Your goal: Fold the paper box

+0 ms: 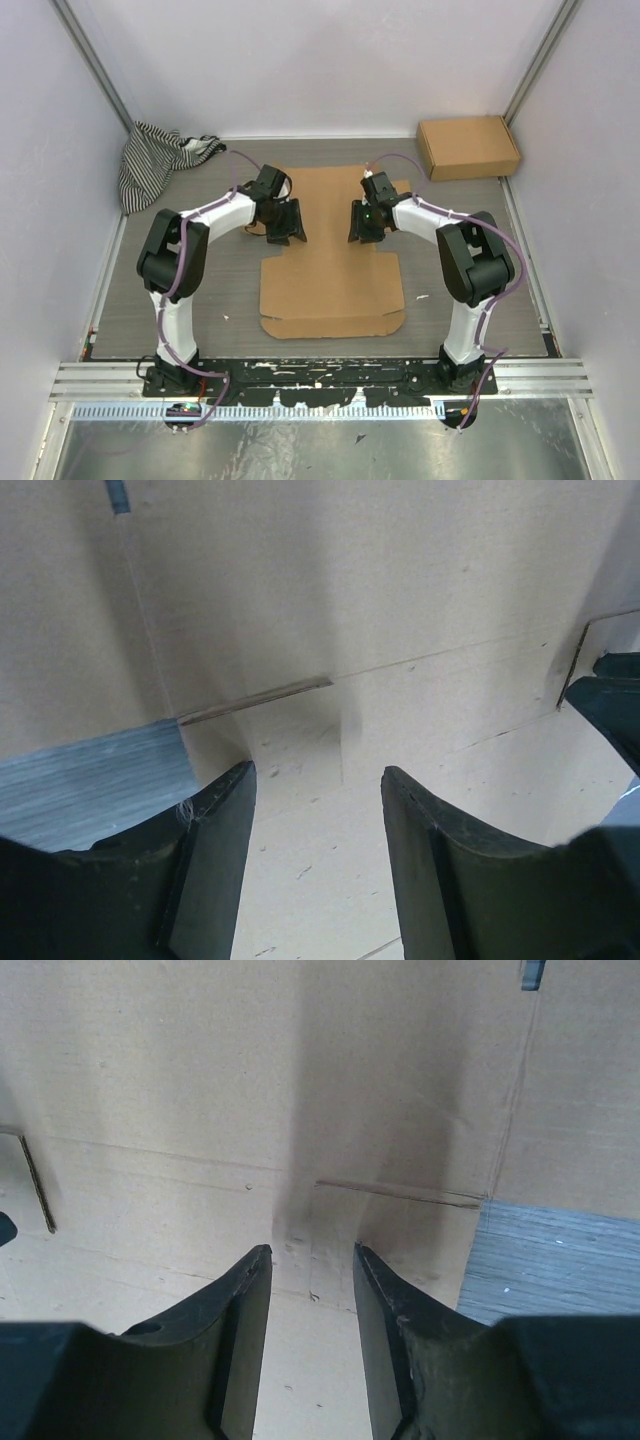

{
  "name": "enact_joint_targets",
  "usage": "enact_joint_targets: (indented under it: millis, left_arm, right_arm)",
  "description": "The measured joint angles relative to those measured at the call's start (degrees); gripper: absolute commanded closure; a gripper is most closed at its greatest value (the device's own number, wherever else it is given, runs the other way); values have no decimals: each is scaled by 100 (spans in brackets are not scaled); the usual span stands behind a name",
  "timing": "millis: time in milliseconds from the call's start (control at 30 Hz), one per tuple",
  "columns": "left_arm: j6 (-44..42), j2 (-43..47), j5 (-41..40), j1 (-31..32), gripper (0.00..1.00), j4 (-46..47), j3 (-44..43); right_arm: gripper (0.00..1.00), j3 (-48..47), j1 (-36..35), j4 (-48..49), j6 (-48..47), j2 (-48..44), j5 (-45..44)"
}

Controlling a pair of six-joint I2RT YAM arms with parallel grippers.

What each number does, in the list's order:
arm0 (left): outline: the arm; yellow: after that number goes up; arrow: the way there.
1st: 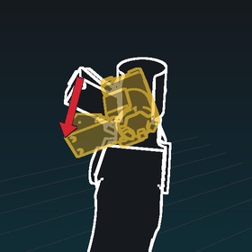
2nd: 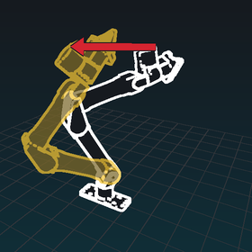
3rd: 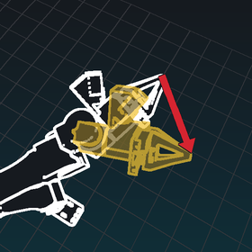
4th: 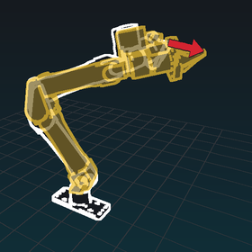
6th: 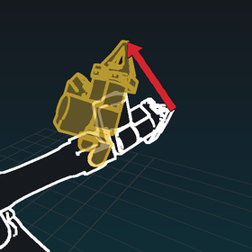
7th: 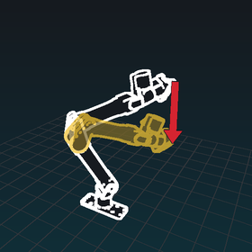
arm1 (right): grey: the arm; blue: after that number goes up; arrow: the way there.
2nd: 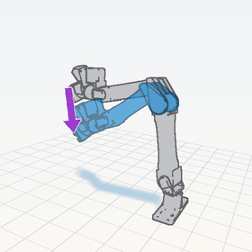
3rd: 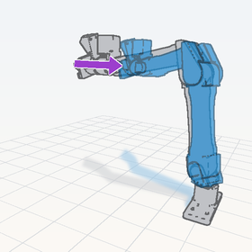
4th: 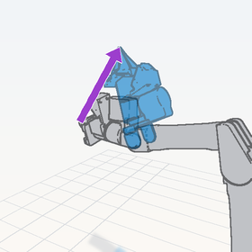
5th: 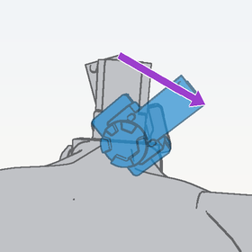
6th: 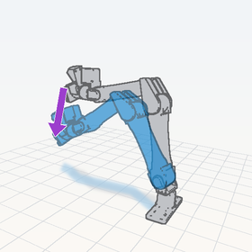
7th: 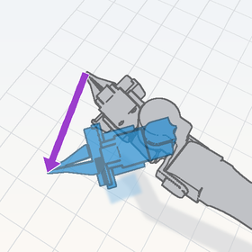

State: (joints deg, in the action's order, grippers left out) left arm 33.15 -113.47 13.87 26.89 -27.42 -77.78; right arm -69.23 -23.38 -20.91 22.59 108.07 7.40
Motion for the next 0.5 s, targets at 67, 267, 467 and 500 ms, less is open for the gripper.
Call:
enact_joint_targets:
  millis: [67, 267, 467, 500]
  left_arm:
    - [-2, -68, 42, 2, 39, 0, -92]
    - [-105, -101, -33, 4, 33, -258, -302]
    - [-413, 140, -417, -146, 21, -822, -839]
    - [-463, 208, -448, -208, 15, -883, -973]
  right_arm:
    - [55, -9, -2, 11, 17, 0, -17]
    - [51, -35, -33, -48, 31, -35, -142]
    - [45, -382, -48, -634, -4, -334, -697]
    - [42, -511, -20, -752, -17, -435, -802]
